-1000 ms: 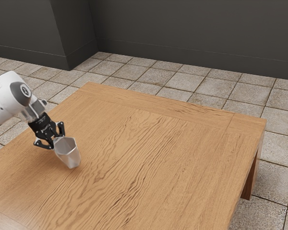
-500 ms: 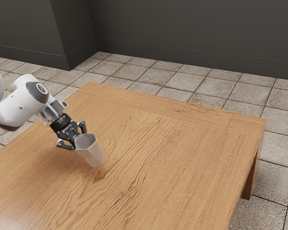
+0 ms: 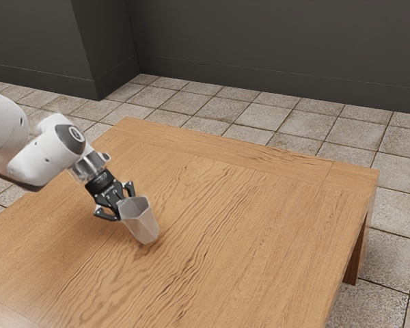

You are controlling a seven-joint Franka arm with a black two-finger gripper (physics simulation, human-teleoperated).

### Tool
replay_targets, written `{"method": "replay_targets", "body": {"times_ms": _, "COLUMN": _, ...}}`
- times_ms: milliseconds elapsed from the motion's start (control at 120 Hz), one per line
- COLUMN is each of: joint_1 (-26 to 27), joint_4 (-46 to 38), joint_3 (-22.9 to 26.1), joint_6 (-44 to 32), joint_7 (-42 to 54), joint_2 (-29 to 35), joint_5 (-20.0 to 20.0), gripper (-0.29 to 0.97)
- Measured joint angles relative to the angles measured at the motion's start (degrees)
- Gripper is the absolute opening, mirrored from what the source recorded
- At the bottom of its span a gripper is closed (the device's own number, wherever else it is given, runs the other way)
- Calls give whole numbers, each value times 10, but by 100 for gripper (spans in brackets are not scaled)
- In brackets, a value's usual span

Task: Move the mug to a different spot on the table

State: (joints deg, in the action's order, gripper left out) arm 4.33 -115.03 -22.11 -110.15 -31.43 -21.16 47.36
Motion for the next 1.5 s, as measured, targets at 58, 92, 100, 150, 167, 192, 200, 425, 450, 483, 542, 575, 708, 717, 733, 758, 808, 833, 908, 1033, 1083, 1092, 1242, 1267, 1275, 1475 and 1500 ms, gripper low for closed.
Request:
{"method": "replay_targets", "body": {"times_ms": 58, "joint_1": 0, "joint_4": 0, "joint_3": 0, "joint_6": -2, "joint_7": 0, "joint_2": -3, "joint_5": 0, "gripper": -8}}
{"method": "replay_targets", "body": {"times_ms": 92, "joint_1": 0, "joint_4": 0, "joint_3": 0, "joint_6": -3, "joint_7": 0, "joint_2": -5, "joint_5": 0, "gripper": -8}}
{"method": "replay_targets", "body": {"times_ms": 100, "joint_1": 0, "joint_4": 0, "joint_3": 0, "joint_6": -3, "joint_7": 0, "joint_2": -5, "joint_5": 0, "gripper": -8}}
{"method": "replay_targets", "body": {"times_ms": 150, "joint_1": 0, "joint_4": 0, "joint_3": 0, "joint_6": -4, "joint_7": 0, "joint_2": -9, "joint_5": -1, "gripper": -8}}
{"method": "replay_targets", "body": {"times_ms": 167, "joint_1": 0, "joint_4": 0, "joint_3": 0, "joint_6": -5, "joint_7": 0, "joint_2": -10, "joint_5": -1, "gripper": -8}}
{"method": "replay_targets", "body": {"times_ms": 192, "joint_1": 0, "joint_4": 0, "joint_3": 0, "joint_6": -6, "joint_7": 0, "joint_2": -12, "joint_5": -1, "gripper": -8}}
{"method": "replay_targets", "body": {"times_ms": 200, "joint_1": 0, "joint_4": 0, "joint_3": 0, "joint_6": -6, "joint_7": 0, "joint_2": -13, "joint_5": -1, "gripper": -8}}
{"method": "replay_targets", "body": {"times_ms": 425, "joint_1": -1, "joint_4": 0, "joint_3": 0, "joint_6": -14, "joint_7": 1, "joint_2": -20, "joint_5": 1, "gripper": 3}}
{"method": "replay_targets", "body": {"times_ms": 450, "joint_1": -1, "joint_4": 0, "joint_3": 0, "joint_6": -14, "joint_7": 2, "joint_2": -20, "joint_5": 3, "gripper": 9}}
{"method": "replay_targets", "body": {"times_ms": 483, "joint_1": -1, "joint_4": 0, "joint_3": 0, "joint_6": -15, "joint_7": 3, "joint_2": -20, "joint_5": 5, "gripper": 16}}
{"method": "replay_targets", "body": {"times_ms": 542, "joint_1": -1, "joint_4": -1, "joint_3": 0, "joint_6": -17, "joint_7": 5, "joint_2": -21, "joint_5": 8, "gripper": 29}}
{"method": "replay_targets", "body": {"times_ms": 575, "joint_1": -1, "joint_4": -1, "joint_3": 0, "joint_6": -17, "joint_7": 6, "joint_2": -20, "joint_5": 9, "gripper": 34}}
{"method": "replay_targets", "body": {"times_ms": 708, "joint_1": -1, "joint_4": -2, "joint_3": 0, "joint_6": -19, "joint_7": 9, "joint_2": -20, "joint_5": 12, "gripper": 50}}
{"method": "replay_targets", "body": {"times_ms": 717, "joint_1": -1, "joint_4": -2, "joint_3": 0, "joint_6": -19, "joint_7": 9, "joint_2": -20, "joint_5": 12, "gripper": 51}}
{"method": "replay_targets", "body": {"times_ms": 733, "joint_1": -1, "joint_4": -2, "joint_3": 0, "joint_6": -19, "joint_7": 9, "joint_2": -21, "joint_5": 12, "gripper": 52}}
{"method": "replay_targets", "body": {"times_ms": 758, "joint_1": -1, "joint_4": -2, "joint_3": 0, "joint_6": -19, "joint_7": 10, "joint_2": -21, "joint_5": 12, "gripper": 54}}
{"method": "replay_targets", "body": {"times_ms": 808, "joint_1": -1, "joint_4": -2, "joint_3": -1, "joint_6": -20, "joint_7": 11, "joint_2": -21, "joint_5": 12, "gripper": 57}}
{"method": "replay_targets", "body": {"times_ms": 833, "joint_1": -1, "joint_4": -2, "joint_3": -2, "joint_6": -20, "joint_7": 11, "joint_2": -21, "joint_5": 12, "gripper": 58}}
{"method": "replay_targets", "body": {"times_ms": 908, "joint_1": -2, "joint_4": -1, "joint_3": -6, "joint_6": -22, "joint_7": 13, "joint_2": -21, "joint_5": 9, "gripper": 61}}
{"method": "replay_targets", "body": {"times_ms": 1033, "joint_1": -4, "joint_4": 13, "joint_3": -10, "joint_6": -44, "joint_7": 22, "joint_2": -22, "joint_5": 5, "gripper": 64}}
{"method": "replay_targets", "body": {"times_ms": 1083, "joint_1": -5, "joint_4": 18, "joint_3": -17, "joint_6": -58, "joint_7": 26, "joint_2": -22, "joint_5": -2, "gripper": 65}}
{"method": "replay_targets", "body": {"times_ms": 1092, "joint_1": -6, "joint_4": 19, "joint_3": -18, "joint_6": -61, "joint_7": 26, "joint_2": -22, "joint_5": -3, "gripper": 65}}
{"method": "replay_targets", "body": {"times_ms": 1242, "joint_1": -7, "joint_4": 40, "joint_3": -30, "joint_6": -95, "joint_7": 37, "joint_2": -20, "joint_5": -68, "gripper": 67}}
{"method": "replay_targets", "body": {"times_ms": 1267, "joint_1": -7, "joint_4": 42, "joint_3": -30, "joint_6": -99, "joint_7": 38, "joint_2": -16, "joint_5": -85, "gripper": 67}}
{"method": "replay_targets", "body": {"times_ms": 1275, "joint_1": -7, "joint_4": 42, "joint_3": -30, "joint_6": -100, "joint_7": 38, "joint_2": -15, "joint_5": -90, "gripper": 67}}
{"method": "replay_targets", "body": {"times_ms": 1475, "joint_1": -5, "joint_4": 52, "joint_3": -28, "joint_6": -82, "joint_7": 52, "joint_2": 60, "joint_5": -252, "gripper": 67}}
{"method": "replay_targets", "body": {"times_ms": 1500, "joint_1": -5, "joint_4": 55, "joint_3": -27, "joint_6": -76, "joint_7": 59, "joint_2": 69, "joint_5": -268, "gripper": 68}}
